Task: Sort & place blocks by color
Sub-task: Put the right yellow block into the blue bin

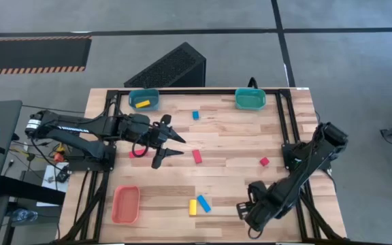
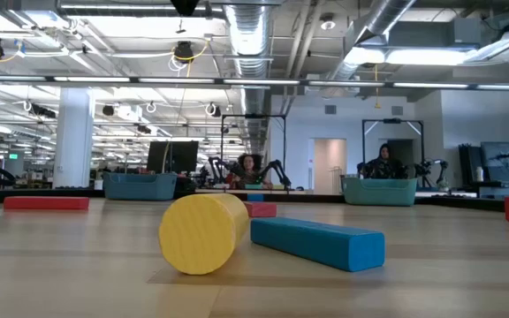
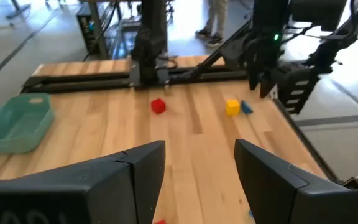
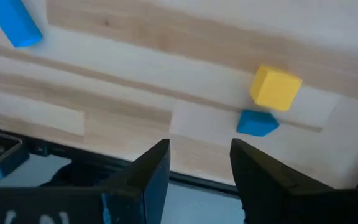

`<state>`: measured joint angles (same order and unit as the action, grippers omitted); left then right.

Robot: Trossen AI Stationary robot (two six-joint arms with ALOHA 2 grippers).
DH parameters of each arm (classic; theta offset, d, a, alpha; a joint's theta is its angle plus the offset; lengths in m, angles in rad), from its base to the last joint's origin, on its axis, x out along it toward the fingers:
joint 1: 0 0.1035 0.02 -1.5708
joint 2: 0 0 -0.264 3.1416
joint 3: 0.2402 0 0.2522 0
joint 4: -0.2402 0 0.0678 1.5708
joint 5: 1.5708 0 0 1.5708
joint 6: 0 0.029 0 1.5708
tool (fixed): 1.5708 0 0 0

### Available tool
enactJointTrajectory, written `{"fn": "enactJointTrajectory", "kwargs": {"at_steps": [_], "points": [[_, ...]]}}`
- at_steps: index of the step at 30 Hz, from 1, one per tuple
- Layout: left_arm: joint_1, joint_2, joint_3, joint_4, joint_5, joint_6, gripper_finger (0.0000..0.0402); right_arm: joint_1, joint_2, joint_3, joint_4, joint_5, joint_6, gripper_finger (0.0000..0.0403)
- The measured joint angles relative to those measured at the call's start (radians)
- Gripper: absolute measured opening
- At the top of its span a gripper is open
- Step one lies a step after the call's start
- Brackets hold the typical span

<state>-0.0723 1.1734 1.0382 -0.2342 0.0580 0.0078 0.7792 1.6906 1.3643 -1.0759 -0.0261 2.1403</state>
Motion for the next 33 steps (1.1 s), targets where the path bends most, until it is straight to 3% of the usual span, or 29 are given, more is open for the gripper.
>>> {"fn": "enactJointTrajectory", "kwargs": {"at_steps": [4,9,12,20,25,33], "points": [[0.0,-0.005,0.0,-0.009,-0.029,0.0,0.0183,-0.013,-0.008,0.0,-0.016,0.0,-0.084,0.0183],[0.0,-0.032,-0.065,0.036,-0.044,-0.025,0.0183,0.012,-0.001,-0.015,0.02,-0.051,-0.048,0.0187],[0.0,-0.086,-0.166,0.091,-0.044,-0.092,0.0183,0.042,0.0,-0.017,0.045,-0.037,0.05,0.0208],[-0.006,-0.218,-0.394,0.163,-0.124,-0.192,0.0183,0.066,0.028,-0.017,0.031,-0.061,0.08,0.0274],[-0.007,-0.237,-0.438,0.187,-0.125,-0.229,0.0183,0.04,0.055,-0.058,-0.049,-0.096,0.069,0.0279],[-0.007,-0.24,-0.442,0.158,-0.102,-0.239,0.0183,-0.006,0.054,-0.231,0.16,-0.163,0.009,0.028]]}}
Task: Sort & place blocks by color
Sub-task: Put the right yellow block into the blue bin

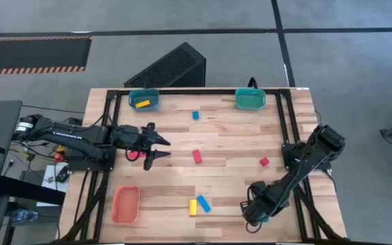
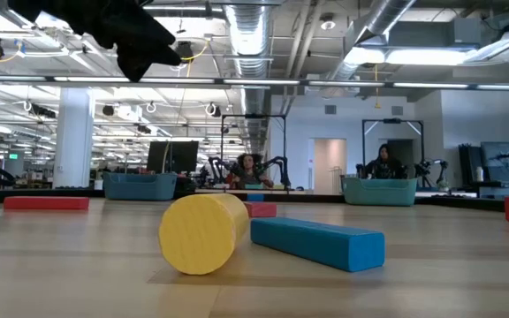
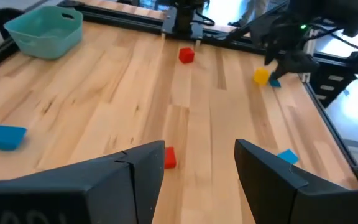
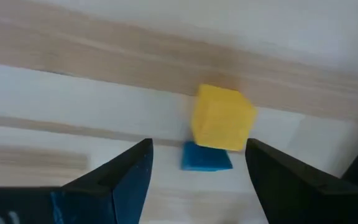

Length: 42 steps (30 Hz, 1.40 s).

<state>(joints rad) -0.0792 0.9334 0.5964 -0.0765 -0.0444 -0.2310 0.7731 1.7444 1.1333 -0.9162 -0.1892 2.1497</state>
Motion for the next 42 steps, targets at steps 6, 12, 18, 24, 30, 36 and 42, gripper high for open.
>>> {"fn": "enactJointTrajectory", "kwargs": {"at_steps": [6,12,18,24,30,36,42], "points": [[-0.005,-0.007,0.0,-0.075,0.02,-0.018,0.0183,0.001,0.0,-0.086,0.096,-0.044,-0.016,0.028],[-0.005,-0.007,0.0,-0.091,0.012,0.019,0.0183,0.013,0.0,-0.122,0.154,-0.05,-0.034,0.0278],[-0.005,-0.007,0.0,-0.09,0.004,0.022,0.0183,0.002,0.0,-0.146,0.16,-0.042,-0.03,0.0233],[-0.005,-0.007,0.0,-0.092,0.006,0.001,0.0183,-0.026,-0.001,-0.147,0.143,-0.045,-0.07,0.0137],[-0.005,-0.007,0.0,-0.102,-0.013,0.0,0.0183,-0.079,-0.001,-0.137,0.143,-0.038,-0.164,0.0127],[-0.005,-0.007,0.0,-0.116,-0.07,-0.002,0.0183,-0.151,-0.001,-0.104,0.142,0.014,-0.294,0.0127],[-0.005,-0.007,0.0,-0.112,-0.137,-0.002,0.0183,-0.255,-0.001,-0.089,0.143,0.046,-0.481,0.0127]]}}
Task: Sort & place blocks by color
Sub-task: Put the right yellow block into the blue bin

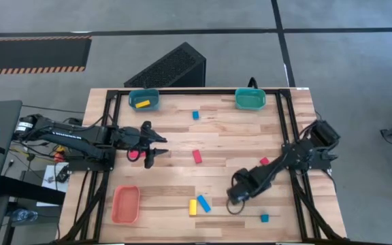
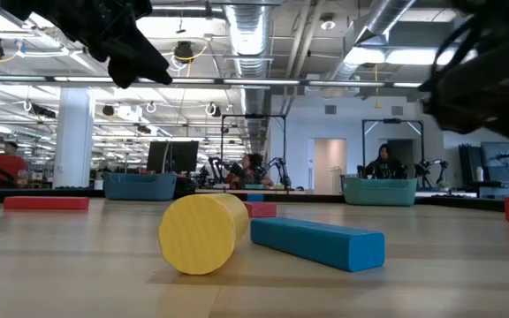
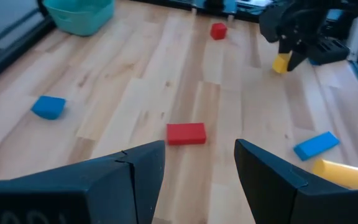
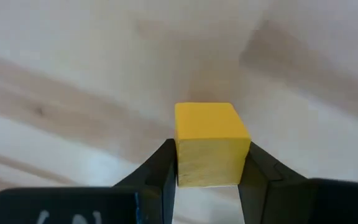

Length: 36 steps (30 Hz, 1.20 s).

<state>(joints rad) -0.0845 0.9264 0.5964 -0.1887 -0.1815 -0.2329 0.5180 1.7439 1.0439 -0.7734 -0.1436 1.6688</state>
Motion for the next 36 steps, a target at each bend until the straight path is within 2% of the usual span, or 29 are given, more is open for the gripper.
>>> {"fn": "enactJointTrajectory", "kwargs": {"at_steps": [9,14,22,29,36], "points": [[0.011,0.0,0.063,-0.044,-0.091,0.018,0.0183,-0.168,0.0,0.0,0.026,0.033,-0.296,0.0127],[0.05,0.0,0.108,-0.083,-0.095,0.036,0.0183,-0.267,0.001,0.005,0.082,0.04,-0.452,0.0127],[0.14,0.0,0.18,-0.202,-0.095,0.006,0.0183,-0.431,0.002,0.105,0.169,0.071,-0.716,0.0127],[0.204,0.0,0.258,-0.328,-0.099,-0.054,0.0183,-0.575,0.002,0.124,0.46,-0.023,-0.864,0.0127],[0.233,-0.01,0.264,-0.46,-0.192,-0.118,0.0183,-0.698,0.013,0.124,0.62,-0.103,-0.889,0.0128]]}}
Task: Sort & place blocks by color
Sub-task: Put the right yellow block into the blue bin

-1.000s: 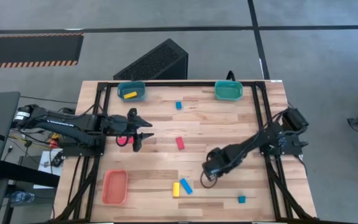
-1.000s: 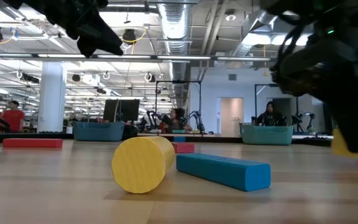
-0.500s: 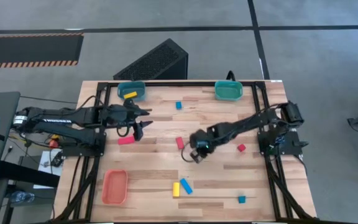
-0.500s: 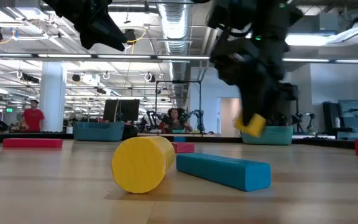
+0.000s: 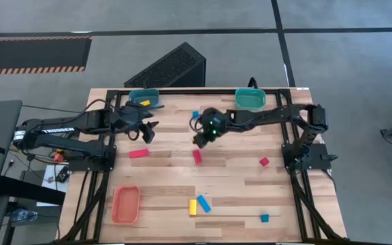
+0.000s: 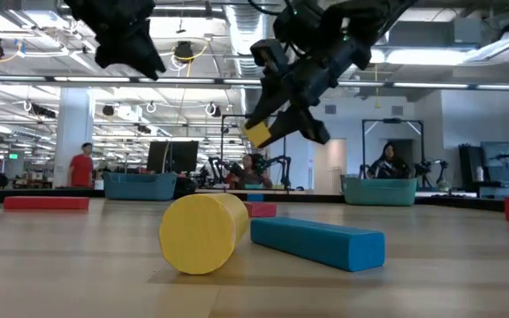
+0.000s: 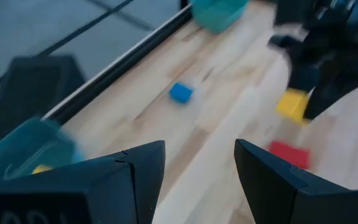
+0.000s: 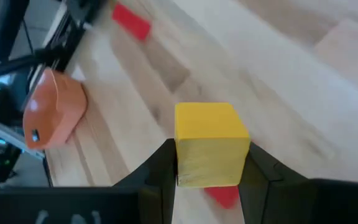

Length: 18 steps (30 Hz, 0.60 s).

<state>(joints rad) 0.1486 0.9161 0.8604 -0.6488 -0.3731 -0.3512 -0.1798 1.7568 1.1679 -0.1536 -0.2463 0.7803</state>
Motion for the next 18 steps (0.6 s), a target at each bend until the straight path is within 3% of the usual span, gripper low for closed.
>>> {"fn": "enactJointTrajectory", "kwargs": {"at_steps": [4,8,18], "points": [[0.038,-0.001,0.0,-0.072,-0.064,-0.055,0.0183,-0.046,0.052,0.034,0.086,-0.034,-0.04,0.013],[0.122,-0.002,0.0,-0.076,-0.085,-0.12,0.0183,-0.079,0.178,0.171,0.072,-0.07,-0.097,0.0131],[0.311,-0.052,0.037,-0.117,-0.051,-0.248,0.0183,-0.141,0.549,0.781,0.011,-0.038,-0.225,0.0129]]}}
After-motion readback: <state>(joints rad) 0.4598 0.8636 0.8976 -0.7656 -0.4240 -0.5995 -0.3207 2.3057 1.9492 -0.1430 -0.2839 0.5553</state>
